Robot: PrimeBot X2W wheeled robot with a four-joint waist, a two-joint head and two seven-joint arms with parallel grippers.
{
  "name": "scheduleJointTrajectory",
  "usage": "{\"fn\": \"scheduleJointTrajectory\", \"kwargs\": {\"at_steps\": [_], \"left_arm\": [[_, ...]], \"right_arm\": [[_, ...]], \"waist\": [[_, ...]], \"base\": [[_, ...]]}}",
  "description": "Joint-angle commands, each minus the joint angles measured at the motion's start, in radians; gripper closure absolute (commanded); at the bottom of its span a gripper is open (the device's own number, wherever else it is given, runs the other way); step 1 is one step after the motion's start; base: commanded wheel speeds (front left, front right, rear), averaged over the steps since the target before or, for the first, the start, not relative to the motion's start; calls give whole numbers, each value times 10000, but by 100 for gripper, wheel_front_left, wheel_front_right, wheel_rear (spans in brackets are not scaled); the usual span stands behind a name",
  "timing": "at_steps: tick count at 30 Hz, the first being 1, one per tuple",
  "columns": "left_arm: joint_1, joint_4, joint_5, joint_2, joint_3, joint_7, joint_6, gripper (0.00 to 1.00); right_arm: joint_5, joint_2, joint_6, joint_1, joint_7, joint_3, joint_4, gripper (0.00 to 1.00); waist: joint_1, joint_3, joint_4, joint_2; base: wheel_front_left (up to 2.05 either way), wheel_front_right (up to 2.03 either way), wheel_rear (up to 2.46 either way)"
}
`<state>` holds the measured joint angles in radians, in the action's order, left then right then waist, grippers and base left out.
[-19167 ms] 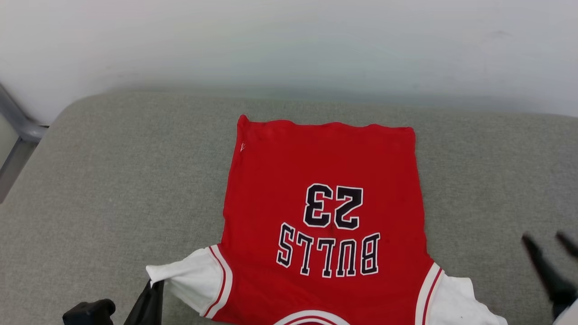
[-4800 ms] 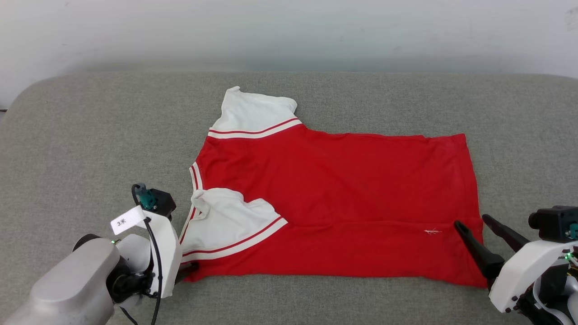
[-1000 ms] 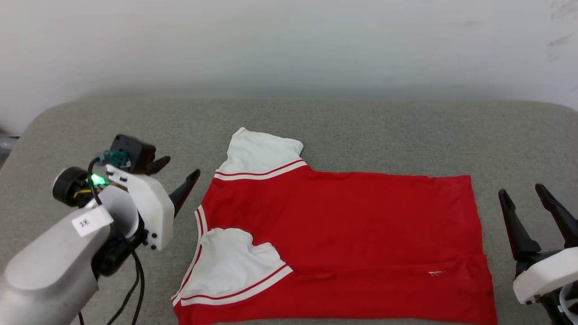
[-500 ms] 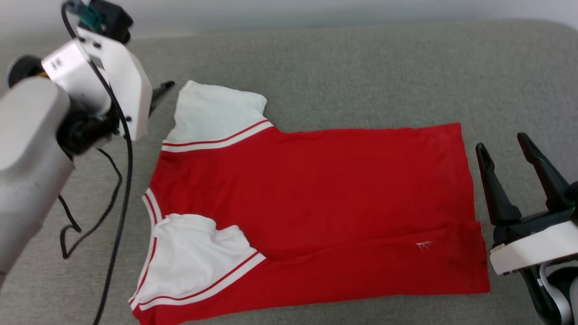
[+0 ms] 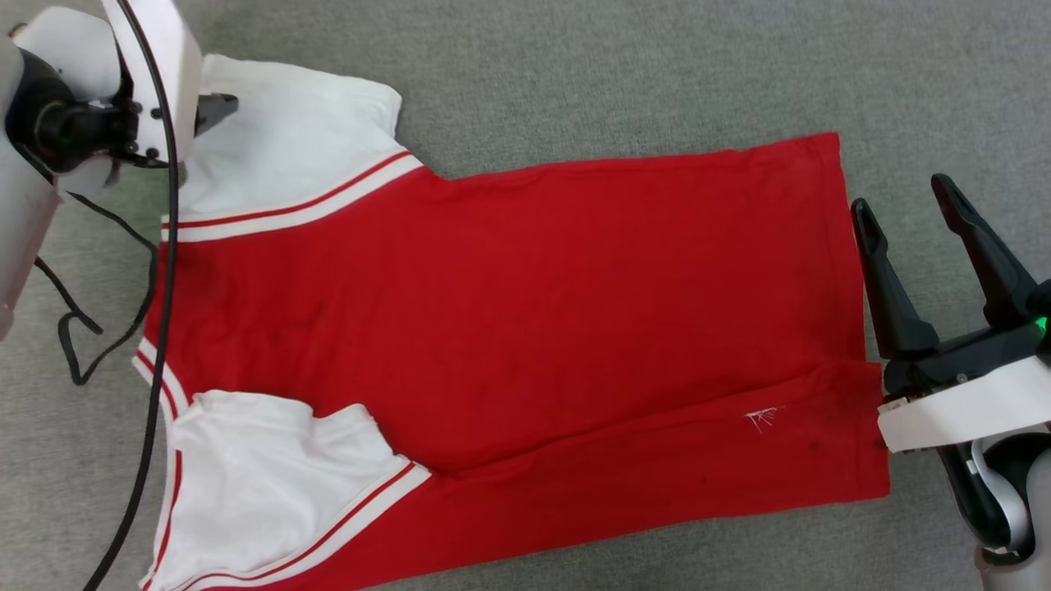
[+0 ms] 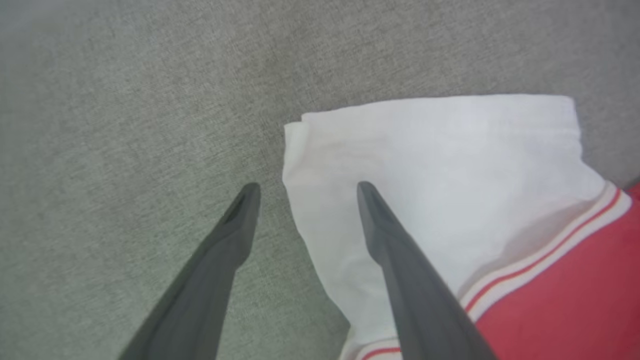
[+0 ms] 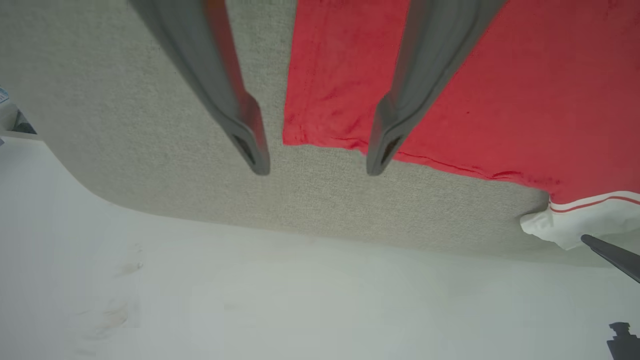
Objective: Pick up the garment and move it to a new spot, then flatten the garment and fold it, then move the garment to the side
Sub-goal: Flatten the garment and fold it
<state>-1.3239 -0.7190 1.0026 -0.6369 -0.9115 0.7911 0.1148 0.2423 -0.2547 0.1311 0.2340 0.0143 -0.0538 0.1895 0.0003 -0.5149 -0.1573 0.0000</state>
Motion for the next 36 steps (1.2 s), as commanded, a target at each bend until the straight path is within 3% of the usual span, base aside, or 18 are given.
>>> {"fn": "scheduleJointTrajectory", "kwargs": {"at_steps": [1, 9, 10, 11, 17, 23, 32, 36], "left_arm": [[-139, -101, -33, 7, -37, 3, 40, 0], [244, -361, -207, -39, -946, 596, 152, 0], [297, -335, -145, -36, -978, 576, 159, 71], [337, -275, -115, -46, -1068, 605, 152, 100], [227, -1, 30, -197, -1211, -142, 141, 100], [96, 490, 113, -69, -1412, -1304, 143, 100], [473, 1649, 188, 1, -2246, -2694, 144, 100], [485, 1995, 151, 55, -2544, -3160, 144, 100]], "right_arm": [[26, -13, -8, 182, 67, -36, -54, 0], [89, -91, -8, 384, 213, -58, -315, 0], [97, -105, -8, 396, 220, -46, -340, 0], [100, -105, -8, 403, 213, -39, -363, 0], [204, -212, -8, 587, 155, 93, -441, 0], [467, -921, -8, 939, -644, 293, -482, 0], [2613, -3291, -8, 2335, -4659, -862, -1252, 0], [3629, -4013, -9, 3126, -6741, -1627, -1896, 0]], "waist": [[-3, -274, -167, 0], [-3, -374, -155, 0], [-3, -363, -150, 0], [-3, -350, -148, 0], [-3, -138, -40, 0], [-3, 478, 299, 0], [-3, 1285, 1002, 0], [-3, 1367, 1243, 0]], "base": [[0, 0, 0], [0, 0, 0], [0, 0, 0], [0, 0, 0], [0, 0, 0], [0, 0, 0], [0, 0, 0], [0, 0, 0]]}}
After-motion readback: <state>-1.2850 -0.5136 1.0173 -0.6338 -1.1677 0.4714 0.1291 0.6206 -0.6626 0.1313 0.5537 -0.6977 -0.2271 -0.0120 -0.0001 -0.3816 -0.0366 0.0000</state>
